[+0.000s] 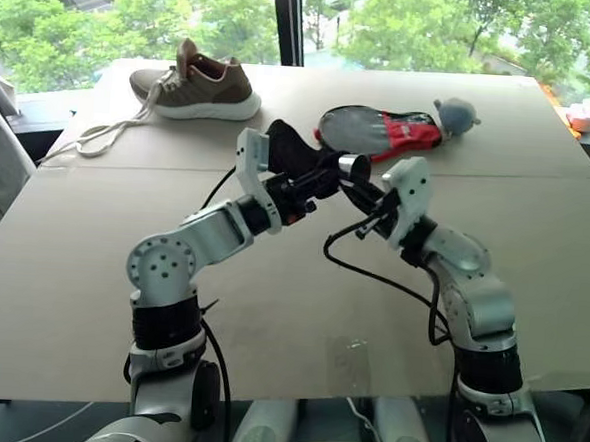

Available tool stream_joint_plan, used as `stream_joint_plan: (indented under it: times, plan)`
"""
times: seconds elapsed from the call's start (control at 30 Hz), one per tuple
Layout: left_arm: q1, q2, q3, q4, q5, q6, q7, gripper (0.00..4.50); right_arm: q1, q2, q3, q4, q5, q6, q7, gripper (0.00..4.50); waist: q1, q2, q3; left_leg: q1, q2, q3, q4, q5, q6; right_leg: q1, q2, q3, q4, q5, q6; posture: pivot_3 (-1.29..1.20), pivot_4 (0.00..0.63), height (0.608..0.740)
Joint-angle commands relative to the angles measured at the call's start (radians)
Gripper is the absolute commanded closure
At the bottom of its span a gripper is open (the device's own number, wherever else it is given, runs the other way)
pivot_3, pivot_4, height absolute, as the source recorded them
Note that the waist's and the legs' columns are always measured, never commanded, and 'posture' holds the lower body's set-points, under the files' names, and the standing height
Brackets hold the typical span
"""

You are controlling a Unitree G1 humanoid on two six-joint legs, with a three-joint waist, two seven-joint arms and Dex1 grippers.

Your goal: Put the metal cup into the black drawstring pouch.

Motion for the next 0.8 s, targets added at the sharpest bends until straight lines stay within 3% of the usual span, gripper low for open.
stream_joint_plan:
  times: [0.03, 0.3, 0.4, 0.53, 0.7, 0.8]
  plan:
    - [-0.028, 0.011, 0.030, 0.010, -0.087, -0.004, 0.009, 4.50, 0.011, 0.051, -0.075, -0.065, 0.186, 0.090, -0.032, 4.42, -0.001, 0.000, 0.000, 0.000, 0.000, 0.000, 0.000, 0.000, 0.000, -0.001, 0.000, 0.000, 0.000, 0.000, 0.000, 0.00, 0.150, 0.736]
    - [-0.044, 0.052, 0.048, 0.047, -0.325, -0.001, 0.032, 4.50, 0.024, 0.025, -0.082, -0.022, 0.314, 0.143, -0.024, 4.42, -0.012, 0.000, 0.000, 0.000, 0.000, 0.000, -0.001, 0.000, 0.000, -0.001, 0.000, 0.001, 0.001, 0.000, 0.000, 0.00, 0.150, 0.736]
    - [-0.058, 0.077, 0.034, 0.061, -0.387, -0.012, 0.037, 4.50, 0.033, -0.082, 0.033, 0.014, 0.170, -0.009, 0.039, 4.42, -0.016, 0.000, 0.000, 0.000, -0.001, 0.001, -0.001, 0.000, 0.000, -0.001, 0.000, 0.001, 0.001, 0.000, 0.000, 0.00, 0.150, 0.736]
    - [-0.077, 0.081, 0.026, 0.105, -0.479, -0.039, 0.065, 4.50, -0.040, -0.245, 0.272, 0.172, -0.234, -0.424, 0.010, 4.42, -0.024, 0.000, 0.000, 0.000, -0.002, 0.001, 0.000, 0.000, 0.000, -0.001, 0.000, 0.000, 0.001, 0.000, 0.000, 0.00, 0.150, 0.736]
    - [-0.068, 0.087, -0.009, 0.113, -0.529, -0.061, 0.082, 4.50, -0.144, -0.295, 0.352, 0.379, -0.518, -0.765, -0.173, 4.42, -0.028, 0.000, 0.000, 0.000, 0.000, 0.003, -0.001, 0.001, -0.002, -0.002, 0.001, 0.002, 0.001, 0.000, 0.000, 0.00, 0.150, 0.736]
    - [-0.054, 0.102, -0.024, 0.106, -0.540, -0.071, 0.086, 4.50, -0.184, -0.295, 0.327, 0.453, -0.602, -0.847, -0.296, 4.42, -0.025, 0.000, 0.001, 0.000, 0.000, 0.003, -0.001, 0.001, -0.002, -0.002, 0.001, 0.002, 0.001, 0.000, 0.000, 0.00, 0.150, 0.736]
